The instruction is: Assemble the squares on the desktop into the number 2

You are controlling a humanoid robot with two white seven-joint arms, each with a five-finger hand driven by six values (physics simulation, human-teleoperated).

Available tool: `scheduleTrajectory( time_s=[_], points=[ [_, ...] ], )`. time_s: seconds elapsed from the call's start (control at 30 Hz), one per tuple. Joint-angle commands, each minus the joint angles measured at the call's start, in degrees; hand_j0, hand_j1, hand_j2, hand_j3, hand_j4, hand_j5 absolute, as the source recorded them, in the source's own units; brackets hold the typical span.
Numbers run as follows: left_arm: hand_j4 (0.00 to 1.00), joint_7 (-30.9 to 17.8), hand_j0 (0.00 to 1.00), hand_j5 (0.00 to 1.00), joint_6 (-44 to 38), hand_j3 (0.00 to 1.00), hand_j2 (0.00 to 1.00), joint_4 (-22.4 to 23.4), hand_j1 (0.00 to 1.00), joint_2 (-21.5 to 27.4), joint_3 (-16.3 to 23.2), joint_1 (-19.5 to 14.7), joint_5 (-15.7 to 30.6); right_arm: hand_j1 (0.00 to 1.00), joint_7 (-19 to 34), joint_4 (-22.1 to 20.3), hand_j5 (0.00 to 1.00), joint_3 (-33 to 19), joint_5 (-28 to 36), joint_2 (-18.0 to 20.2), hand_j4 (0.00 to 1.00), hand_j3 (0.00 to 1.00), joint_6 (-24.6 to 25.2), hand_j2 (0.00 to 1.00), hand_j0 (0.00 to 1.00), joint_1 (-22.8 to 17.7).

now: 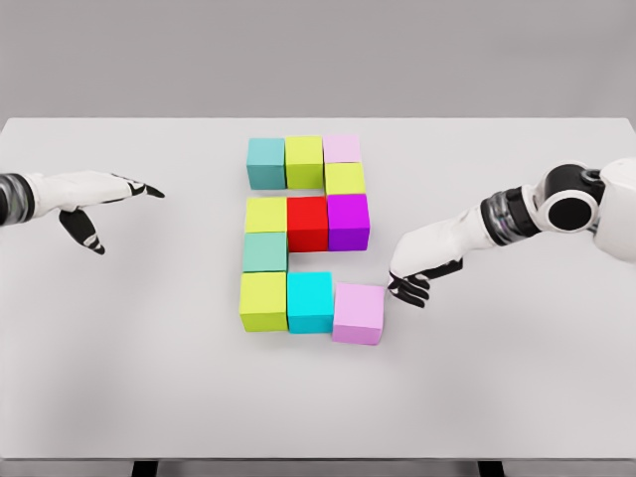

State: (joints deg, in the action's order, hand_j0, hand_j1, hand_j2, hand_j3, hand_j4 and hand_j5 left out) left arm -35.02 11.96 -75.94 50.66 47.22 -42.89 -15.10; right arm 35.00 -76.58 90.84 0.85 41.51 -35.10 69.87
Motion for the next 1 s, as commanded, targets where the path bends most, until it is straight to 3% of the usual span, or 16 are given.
scheduleTrajectory(
  time_s=[0.0, 0.07, 0.17, 0.27, 0.4, 0.47, 0.57, 0.63, 0.67, 0.7, 0.87, 0.97],
  points=[
    [1.0, 0.02, 1.0, 1.0, 0.0, 1.0, 1.0, 0.01, 1.0, 0.05, -0.03, 0.0, 0.78, 0.13, 0.0, -0.5, 0.13, -0.05, 0.21, 0.33, 0.13, 0.13, 0.1, 0.13, 0.13, 0.0],
    [1.0, 0.02, 1.0, 1.0, 0.0, 1.0, 1.0, -0.17, 1.0, 0.05, -0.12, 0.0, 0.86, 0.13, 0.0, -2.26, 0.13, -0.05, 0.21, 1.2, 0.13, 0.13, 0.1, 0.13, 0.13, 0.44],
    [1.0, 0.02, 1.0, 1.0, 0.0, 1.0, 1.0, -0.08, 1.0, 0.05, -0.2, 0.0, 0.86, 0.16, 0.0, -1.47, 0.16, -0.14, 0.21, 4.1, 0.16, 0.16, 0.1, 0.16, 0.16, 2.72],
    [1.0, 0.02, 1.0, 1.0, 0.0, 1.0, 1.0, -0.17, 1.0, 0.05, -0.2, 0.0, 0.86, 0.29, 0.0, 6.17, 0.29, -0.31, 0.12, 5.43, 0.29, 0.29, 0.1, 0.29, 0.29, 4.57],
    [1.0, 0.02, 1.0, 1.0, -0.09, 1.0, 1.0, -0.17, 1.0, 0.05, -0.12, 0.0, 0.86, 0.39, 0.0, 6.71, 0.39, -0.31, 0.12, 5.95, 0.39, 0.39, 0.1, 0.39, 0.39, 5.01],
    [1.0, 0.02, 1.0, 1.0, -0.09, 1.0, 1.0, -0.17, 1.0, 0.05, -0.12, 0.0, 0.86, 0.49, 0.0, 6.44, 0.49, -1.28, 0.21, 6.22, 0.49, 0.49, 0.1, 0.49, 0.49, 4.92],
    [1.0, 0.02, 1.0, 1.0, -0.09, 1.0, 1.0, -0.17, 1.0, 0.05, -0.12, 0.0, 0.86, 0.52, 0.0, 1.79, 0.52, -1.54, 0.21, 7.71, 0.52, 0.52, 0.1, 0.52, 0.52, 4.66],
    [1.0, 0.02, 1.0, 1.0, 0.0, 1.0, 1.0, -0.17, 1.0, 0.05, -0.12, 0.09, 0.86, 0.52, 0.0, -2.78, 0.52, -1.98, 0.21, 10.7, 0.52, 0.52, 0.1, 0.52, 0.52, 4.83],
    [1.0, 0.02, 1.0, 1.0, 0.0, 1.0, 1.0, -0.26, 1.0, 0.05, -0.2, 0.09, 0.86, 0.52, 0.0, -2.87, 0.52, -2.68, 0.21, 11.31, 0.52, 0.52, 0.1, 0.52, 0.52, 4.83],
    [1.0, 0.02, 1.0, 1.0, 0.0, 1.0, 1.0, -0.17, 1.0, 0.05, -0.2, 0.09, 0.86, 0.59, 0.0, -2.87, 0.59, -3.56, 0.21, 11.75, 0.59, 0.59, 0.1, 0.59, 0.59, 4.83],
    [1.0, 0.02, 1.0, 1.0, 0.0, 1.0, 1.0, -0.08, 1.0, 0.05, -0.12, 0.0, 0.86, 0.63, 0.0, -2.61, 0.63, -6.55, 0.21, 12.37, 0.63, 0.63, 0.1, 0.63, 0.63, 4.31],
    [1.0, 0.02, 1.0, 1.0, -0.09, 1.0, 1.0, 0.01, 1.0, 0.05, -0.12, 0.0, 0.86, 0.62, 0.0, -8.76, 0.62, -6.38, 0.21, 13.51, 0.62, 0.62, 0.1, 0.62, 0.62, 4.13]
  ],
)
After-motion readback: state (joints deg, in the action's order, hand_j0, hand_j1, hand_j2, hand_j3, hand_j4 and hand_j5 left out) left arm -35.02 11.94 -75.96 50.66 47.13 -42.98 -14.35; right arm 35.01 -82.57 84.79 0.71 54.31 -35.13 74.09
